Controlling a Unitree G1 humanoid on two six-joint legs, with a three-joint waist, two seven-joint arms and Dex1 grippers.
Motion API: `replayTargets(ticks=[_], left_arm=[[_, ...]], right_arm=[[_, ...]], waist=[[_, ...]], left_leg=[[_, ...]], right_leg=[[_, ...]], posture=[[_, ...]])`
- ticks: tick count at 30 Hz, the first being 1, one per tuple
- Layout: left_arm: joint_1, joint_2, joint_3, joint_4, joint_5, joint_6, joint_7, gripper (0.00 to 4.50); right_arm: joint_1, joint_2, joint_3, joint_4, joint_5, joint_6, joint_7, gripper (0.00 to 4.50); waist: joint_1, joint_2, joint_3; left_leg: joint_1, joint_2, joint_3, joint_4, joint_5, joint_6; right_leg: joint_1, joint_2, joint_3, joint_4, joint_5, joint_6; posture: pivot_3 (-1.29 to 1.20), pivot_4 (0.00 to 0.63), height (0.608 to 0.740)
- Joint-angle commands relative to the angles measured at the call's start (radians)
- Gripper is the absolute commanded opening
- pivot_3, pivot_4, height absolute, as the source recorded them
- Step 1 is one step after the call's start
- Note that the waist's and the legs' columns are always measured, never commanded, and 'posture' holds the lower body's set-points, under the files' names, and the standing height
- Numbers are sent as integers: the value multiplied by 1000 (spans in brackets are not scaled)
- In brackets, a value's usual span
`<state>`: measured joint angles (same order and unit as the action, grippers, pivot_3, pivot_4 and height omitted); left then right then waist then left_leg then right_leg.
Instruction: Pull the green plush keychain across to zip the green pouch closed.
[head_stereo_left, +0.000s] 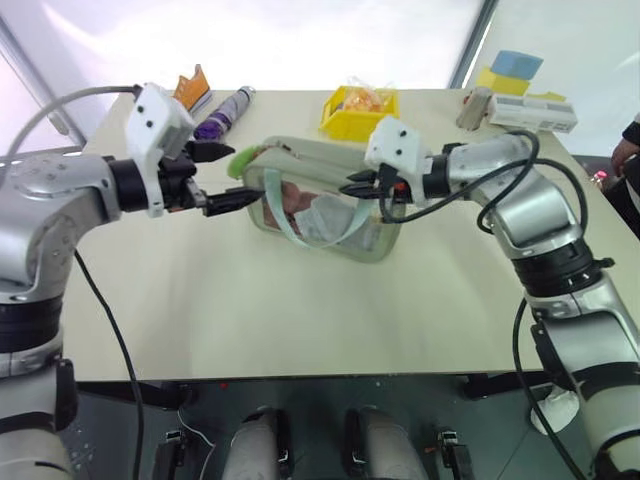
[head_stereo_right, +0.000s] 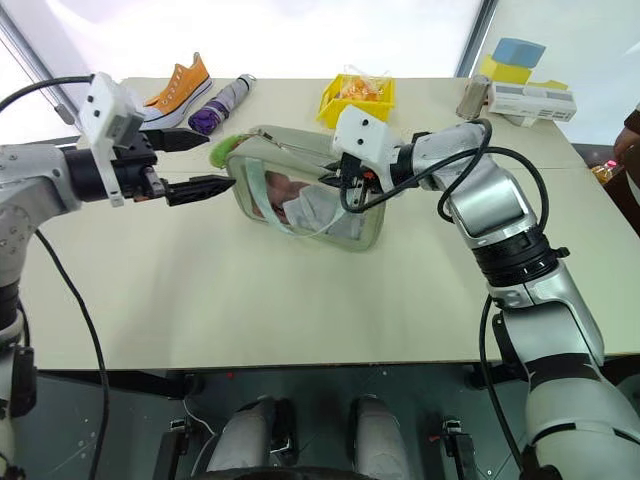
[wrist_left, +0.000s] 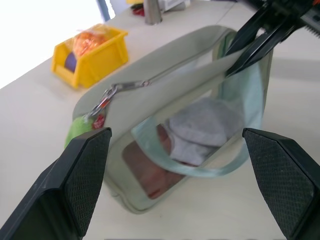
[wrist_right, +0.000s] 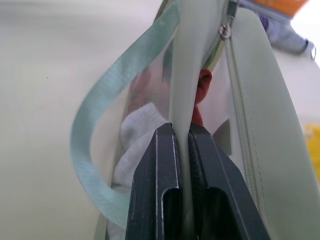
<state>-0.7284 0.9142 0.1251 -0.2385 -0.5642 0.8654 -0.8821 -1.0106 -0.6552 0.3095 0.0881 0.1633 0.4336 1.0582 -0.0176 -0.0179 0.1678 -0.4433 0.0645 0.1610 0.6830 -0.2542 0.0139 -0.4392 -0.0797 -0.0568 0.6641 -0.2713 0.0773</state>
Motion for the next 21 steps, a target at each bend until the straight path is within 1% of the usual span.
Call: replayTargets(ticks=[1,4,6,9,10,11,12,14,15,18,21], left_arm=[[-3,39,51,17,14,-40,-11,4500],[5,37,53,8,4,-41,-4,4500],[16,28,55,-13,-7,-33,7,4500],[38,21,56,-41,-20,-21,18,4500],[43,22,56,-42,-22,-21,19,4500],[48,24,58,-38,-22,-22,19,4500],[52,28,60,-31,-19,-26,19,4500],[64,46,69,-8,-8,-39,11,4500],[70,55,79,9,-6,-40,7,4500],[110,90,97,35,1,-52,-16,4500],[154,104,99,12,-14,-45,-31,4500]], right_arm=[[2,-35,-45,-51,6,-88,64,35],[76,-44,-40,-108,12,-111,91,35],[94,-39,-40,-119,-1,-109,85,35],[112,-31,-44,-148,8,-46,77,35],[114,-29,-47,-156,14,-24,74,758],[116,-31,-54,-167,21,-4,74,1076],[115,-37,-62,-177,26,10,74,1521],[107,-66,-100,-203,39,51,72,2565],[104,-91,-126,-219,51,80,76,2985],[125,-177,-197,-286,88,155,93,2985],[180,-214,-219,-351,114,208,81,2985]], waist=[[2,0,0],[8,-1,0],[5,-1,0],[1,-1,0],[0,-1,0],[1,-1,0],[1,-1,0],[3,-1,0],[4,0,0],[8,0,0],[6,-1,-1]], left_leg=[[0,0,0,0,0,0],[0,0,0,0,0,0],[0,0,-1,1,0,0],[1,0,-1,1,0,0],[1,0,-1,0,0,0],[1,0,-1,0,0,0],[1,0,-1,0,0,-1],[1,0,-1,0,0,-1],[1,0,-1,0,0,-1],[0,0,-1,0,0,-1],[0,0,-1,0,0,0]], right_leg=[[0,0,0,0,0,0],[1,0,0,0,0,0],[2,-1,0,-1,0,0],[2,0,0,0,0,0],[2,0,0,0,0,0],[1,0,0,0,0,0],[1,0,0,1,0,0],[1,0,0,1,0,0],[1,0,0,0,0,0],[1,0,0,0,0,0],[1,-1,0,-1,0,0]], posture=[[0,150,740],[0,150,740],[0,150,740],[0,150,740],[0,150,740],[0,150,740],[0,150,740],[0,150,740],[0,150,740],[0,150,740],[0,150,740]])
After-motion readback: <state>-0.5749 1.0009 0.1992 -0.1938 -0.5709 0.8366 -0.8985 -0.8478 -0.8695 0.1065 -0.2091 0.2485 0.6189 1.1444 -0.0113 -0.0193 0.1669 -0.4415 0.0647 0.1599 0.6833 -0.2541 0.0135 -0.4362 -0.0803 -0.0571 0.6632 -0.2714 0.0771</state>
